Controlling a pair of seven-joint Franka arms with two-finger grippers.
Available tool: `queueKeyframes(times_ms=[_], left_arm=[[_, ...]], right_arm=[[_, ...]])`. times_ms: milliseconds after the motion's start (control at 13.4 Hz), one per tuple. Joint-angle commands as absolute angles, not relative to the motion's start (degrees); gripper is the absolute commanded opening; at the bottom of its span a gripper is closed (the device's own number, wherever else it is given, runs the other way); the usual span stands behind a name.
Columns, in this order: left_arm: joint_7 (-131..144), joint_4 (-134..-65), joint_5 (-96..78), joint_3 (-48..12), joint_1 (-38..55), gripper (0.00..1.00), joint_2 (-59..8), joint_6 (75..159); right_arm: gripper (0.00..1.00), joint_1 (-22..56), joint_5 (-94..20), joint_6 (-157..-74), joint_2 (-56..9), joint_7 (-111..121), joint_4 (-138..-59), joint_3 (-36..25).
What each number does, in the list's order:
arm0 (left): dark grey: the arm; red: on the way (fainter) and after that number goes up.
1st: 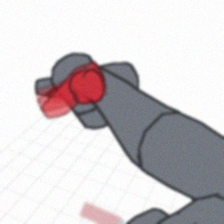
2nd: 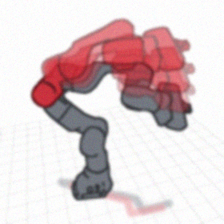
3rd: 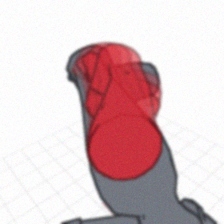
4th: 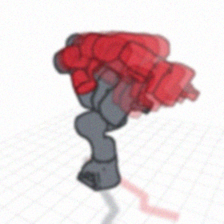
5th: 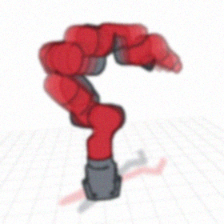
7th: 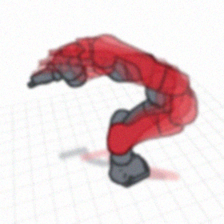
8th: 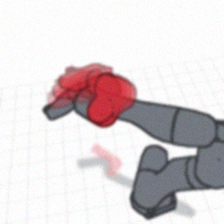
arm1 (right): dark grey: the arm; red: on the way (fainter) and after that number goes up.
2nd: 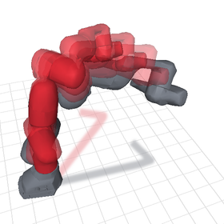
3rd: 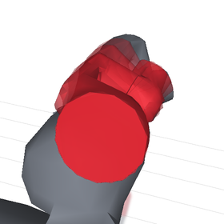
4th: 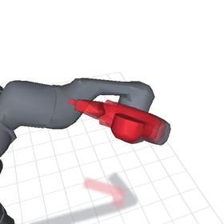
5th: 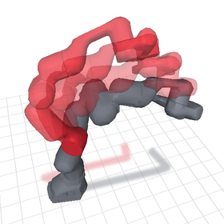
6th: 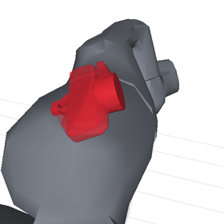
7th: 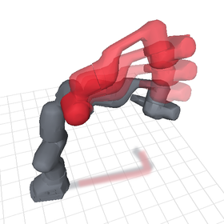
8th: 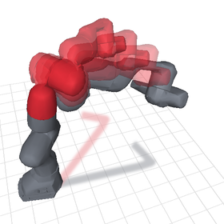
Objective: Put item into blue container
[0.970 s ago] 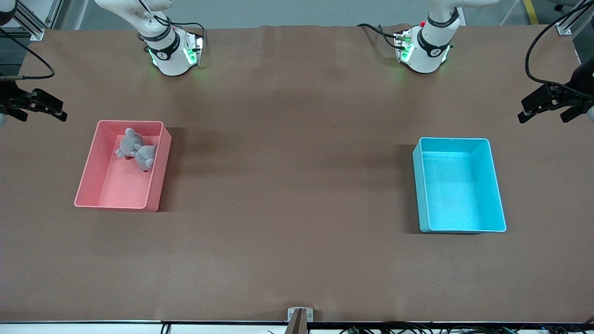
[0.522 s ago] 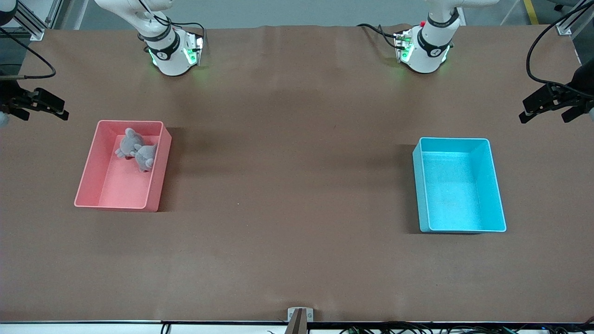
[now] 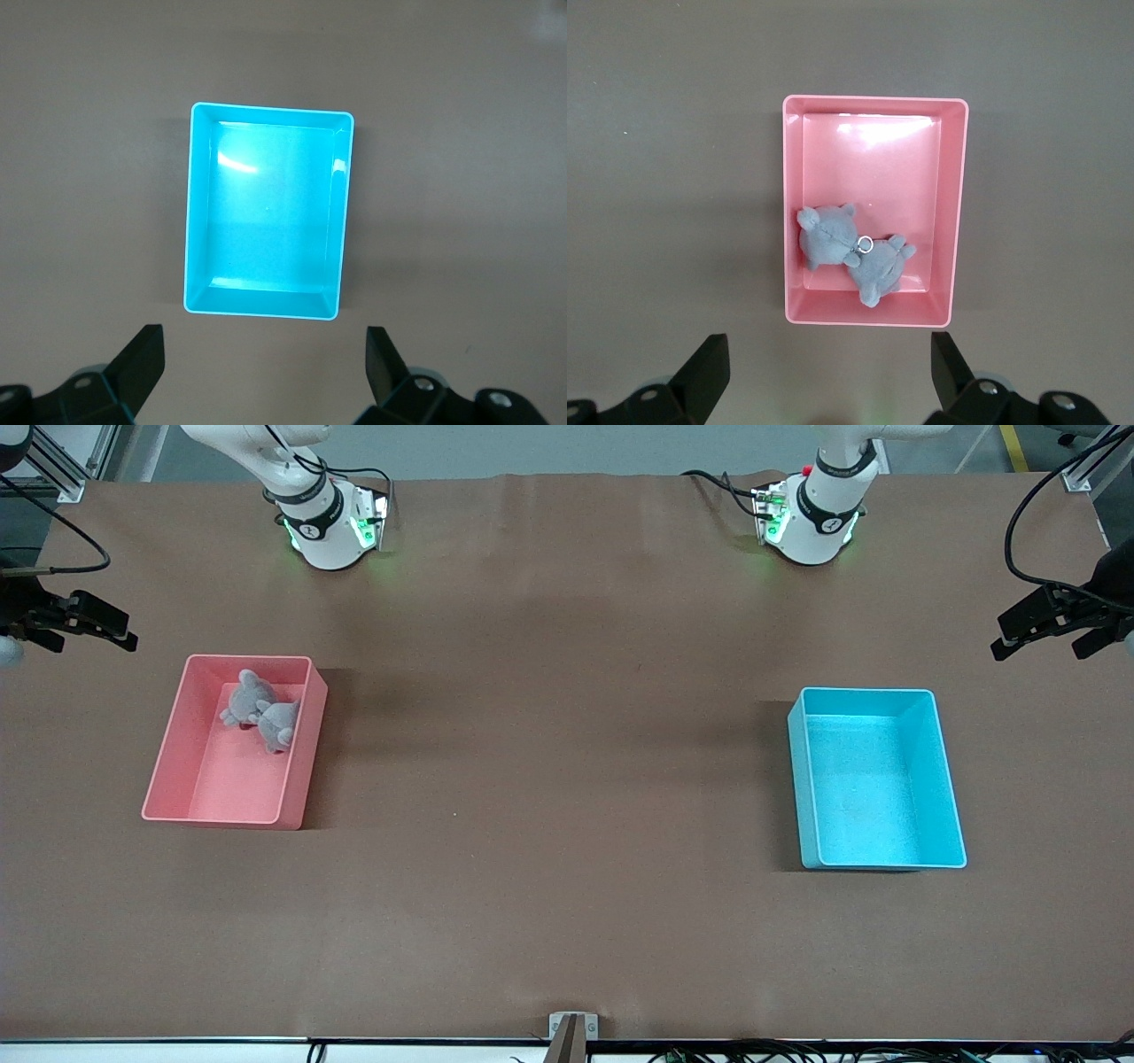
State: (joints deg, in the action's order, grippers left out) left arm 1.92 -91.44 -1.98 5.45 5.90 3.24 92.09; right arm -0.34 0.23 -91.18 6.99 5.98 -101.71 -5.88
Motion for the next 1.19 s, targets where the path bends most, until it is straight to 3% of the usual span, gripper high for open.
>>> queueKeyframes(times_ms=[0,1119], left_arm=[[0.9,-90.8,-2.2,5.4,5.6,1.0,3.3,91.5],[0.9,-90.8,-2.2,5.4,5.6,1.0,3.3,91.5]], right_arm=[[1.0,-0.4,-0.7,-90.8,7.4,6.5,-101.6,-5.8],[1.0,-0.4,1.5,-93.0,7.6,7.7,-101.6,-5.7]])
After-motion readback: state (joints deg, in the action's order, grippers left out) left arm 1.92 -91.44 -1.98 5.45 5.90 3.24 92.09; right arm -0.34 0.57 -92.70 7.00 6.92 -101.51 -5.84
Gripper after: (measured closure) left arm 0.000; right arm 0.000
